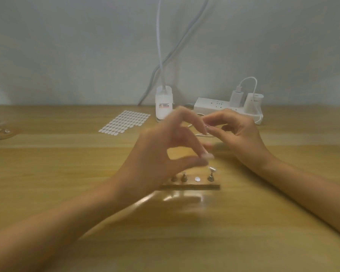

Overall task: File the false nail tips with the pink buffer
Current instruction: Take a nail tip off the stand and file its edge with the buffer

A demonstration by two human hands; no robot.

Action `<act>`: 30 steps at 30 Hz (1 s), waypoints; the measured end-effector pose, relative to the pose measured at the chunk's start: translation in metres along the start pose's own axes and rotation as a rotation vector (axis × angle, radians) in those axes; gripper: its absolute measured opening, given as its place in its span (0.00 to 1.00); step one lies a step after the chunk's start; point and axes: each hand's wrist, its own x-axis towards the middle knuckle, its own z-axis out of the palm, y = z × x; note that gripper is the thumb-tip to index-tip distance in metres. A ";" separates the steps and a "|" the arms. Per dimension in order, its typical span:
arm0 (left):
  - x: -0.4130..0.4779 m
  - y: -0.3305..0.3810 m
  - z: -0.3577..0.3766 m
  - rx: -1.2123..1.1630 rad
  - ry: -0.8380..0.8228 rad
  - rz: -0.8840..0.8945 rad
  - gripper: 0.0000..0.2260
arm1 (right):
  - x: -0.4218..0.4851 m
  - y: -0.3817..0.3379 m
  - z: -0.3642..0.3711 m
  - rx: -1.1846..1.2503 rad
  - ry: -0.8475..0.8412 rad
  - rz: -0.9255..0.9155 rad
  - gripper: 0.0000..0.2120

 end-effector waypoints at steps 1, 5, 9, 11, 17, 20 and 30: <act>-0.003 0.003 0.005 0.079 -0.041 0.015 0.19 | 0.000 -0.001 0.000 -0.001 -0.013 -0.003 0.10; -0.009 0.005 0.017 0.407 -0.149 -0.021 0.21 | 0.001 0.001 0.001 -0.004 -0.023 0.013 0.06; -0.009 0.000 0.017 0.508 -0.147 -0.126 0.21 | 0.002 0.003 0.001 -0.023 -0.050 0.002 0.06; -0.009 -0.001 0.017 0.522 -0.143 -0.159 0.22 | 0.001 0.003 0.001 -0.040 -0.060 -0.005 0.07; -0.009 -0.005 0.016 0.513 -0.088 -0.189 0.23 | 0.002 0.001 0.001 -0.065 -0.078 -0.008 0.10; -0.008 -0.006 0.015 0.456 -0.063 -0.215 0.24 | 0.002 0.000 0.002 -0.086 -0.090 -0.008 0.12; -0.001 0.001 0.020 0.663 -0.169 -0.217 0.26 | 0.007 0.010 0.000 0.107 0.014 0.113 0.12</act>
